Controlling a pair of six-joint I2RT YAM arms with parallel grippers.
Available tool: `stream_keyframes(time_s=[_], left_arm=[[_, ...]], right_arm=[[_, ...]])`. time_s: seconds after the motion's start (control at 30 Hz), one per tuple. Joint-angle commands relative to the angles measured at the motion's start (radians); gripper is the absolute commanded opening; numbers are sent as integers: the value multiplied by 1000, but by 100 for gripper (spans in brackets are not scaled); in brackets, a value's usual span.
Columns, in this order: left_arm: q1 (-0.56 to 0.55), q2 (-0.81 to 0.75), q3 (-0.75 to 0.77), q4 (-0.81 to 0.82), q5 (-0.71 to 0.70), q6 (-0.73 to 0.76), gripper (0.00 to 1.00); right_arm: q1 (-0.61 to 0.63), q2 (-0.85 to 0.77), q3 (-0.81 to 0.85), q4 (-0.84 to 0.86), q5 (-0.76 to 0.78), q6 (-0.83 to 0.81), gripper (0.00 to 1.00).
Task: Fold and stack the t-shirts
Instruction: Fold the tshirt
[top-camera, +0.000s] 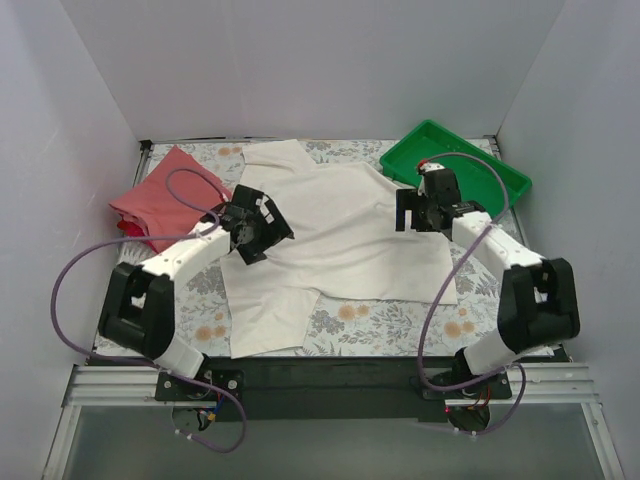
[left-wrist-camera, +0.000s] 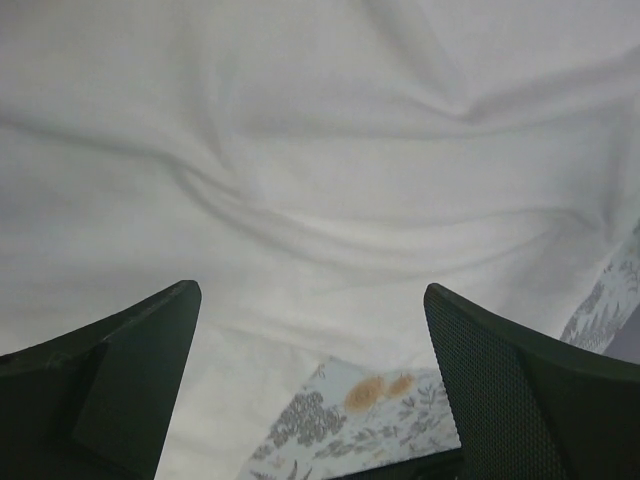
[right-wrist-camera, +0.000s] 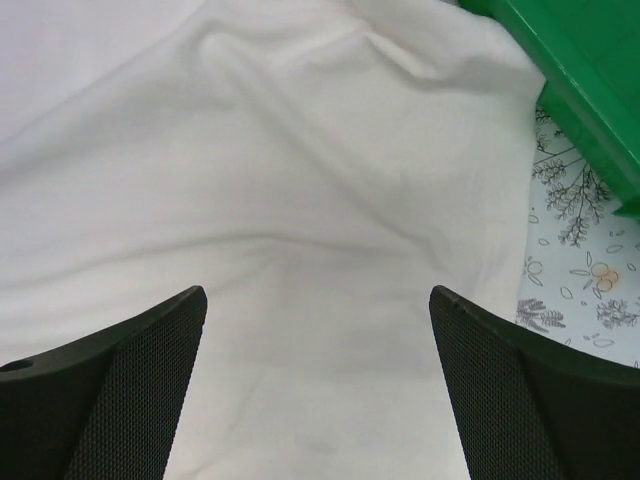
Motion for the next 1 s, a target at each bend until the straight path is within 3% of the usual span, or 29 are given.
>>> stream_keyframes(time_s=[0.0, 0.2, 0.43, 0.63, 0.97], left_arm=[[-67, -201, -75, -131, -85, -86, 94], [-262, -445, -309, -319, -119, -282, 94], [-519, -663, -515, -386, -99, -589, 94], [-526, -616, -546, -425, -170, -672, 81], [-524, -579, -564, -430, -267, -801, 72]], right_arm=[[-2, -164, -105, 22, -38, 55, 98], [-14, -504, -412, 63, 29, 224, 98], [-30, -708, -578, 73, 31, 299, 98], [-31, -762, -616, 74, 20, 279, 98], [-31, -758, -632, 73, 3, 267, 98]])
